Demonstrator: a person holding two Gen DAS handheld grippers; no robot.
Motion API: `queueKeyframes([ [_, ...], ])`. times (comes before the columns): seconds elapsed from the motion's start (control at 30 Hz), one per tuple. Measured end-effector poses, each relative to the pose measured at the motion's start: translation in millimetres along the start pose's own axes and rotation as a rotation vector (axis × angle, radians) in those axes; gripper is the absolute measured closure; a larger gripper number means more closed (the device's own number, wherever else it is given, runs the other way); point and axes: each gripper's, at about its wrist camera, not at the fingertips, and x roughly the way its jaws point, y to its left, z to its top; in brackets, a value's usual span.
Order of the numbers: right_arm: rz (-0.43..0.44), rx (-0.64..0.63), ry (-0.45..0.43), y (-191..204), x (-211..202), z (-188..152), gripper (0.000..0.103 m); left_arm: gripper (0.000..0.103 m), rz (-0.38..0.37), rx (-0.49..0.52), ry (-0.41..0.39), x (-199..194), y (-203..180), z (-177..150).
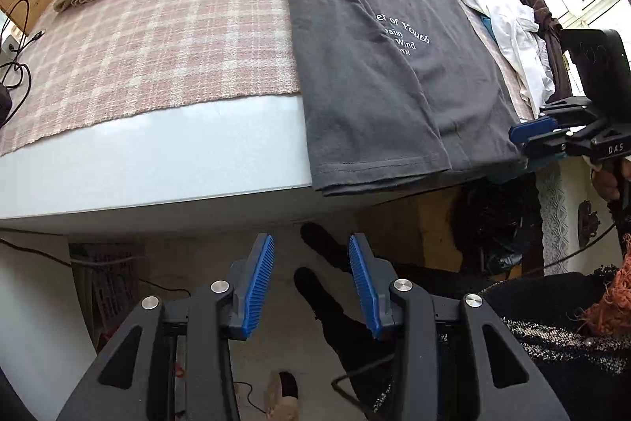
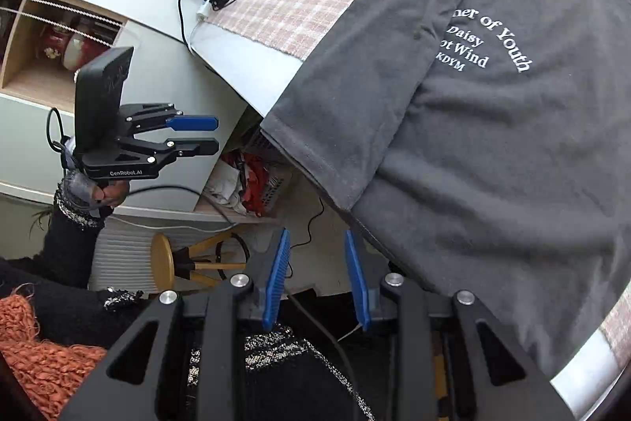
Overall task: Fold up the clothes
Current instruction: 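Move both open tools along the hem to the unfolded side of the t-shirt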
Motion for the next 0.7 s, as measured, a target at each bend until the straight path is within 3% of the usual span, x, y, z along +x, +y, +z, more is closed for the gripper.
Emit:
queueKeyframes([
  [0.07, -0.088, 0.077, -0.130, -18, -40, -11, 0.053, 0.065, 0.006, 0.027, -0.018, -8, -5, -3],
  [0.13, -0.231, 0.131, -0.213, -36, -65, -23, 0.053, 0.065, -0.004, 0.096, -0.036, 2, -27, 5],
  [0.27, -0.442, 0.130, -0.193, -68, -64, -34, 0.054, 0.065, -0.024, 0.291, -0.057, 38, -93, 28],
  [0.3, -0.477, 0.133, -0.171, -76, -58, -38, 0.059, 0.065, -0.046, 0.331, -0.059, 46, -108, 33],
  [0.37, -0.468, 0.148, -0.130, -88, -42, -48, 0.070, 0.065, -0.067, 0.404, -0.047, 61, -134, 40],
  [0.43, -0.457, 0.159, -0.103, -97, -29, -58, 0.070, 0.065, -0.052, 0.491, -0.036, 75, -158, 43],
  [0.53, -0.487, 0.152, -0.093, -102, -22, -69, 0.070, 0.065, -0.073, 0.539, -0.020, 91, -179, 50],
  [0.7, -0.473, 0.128, 0.002, -103, -26, -82, 0.070, 0.064, -0.102, 0.565, 0.038, 108, -191, 50],
])
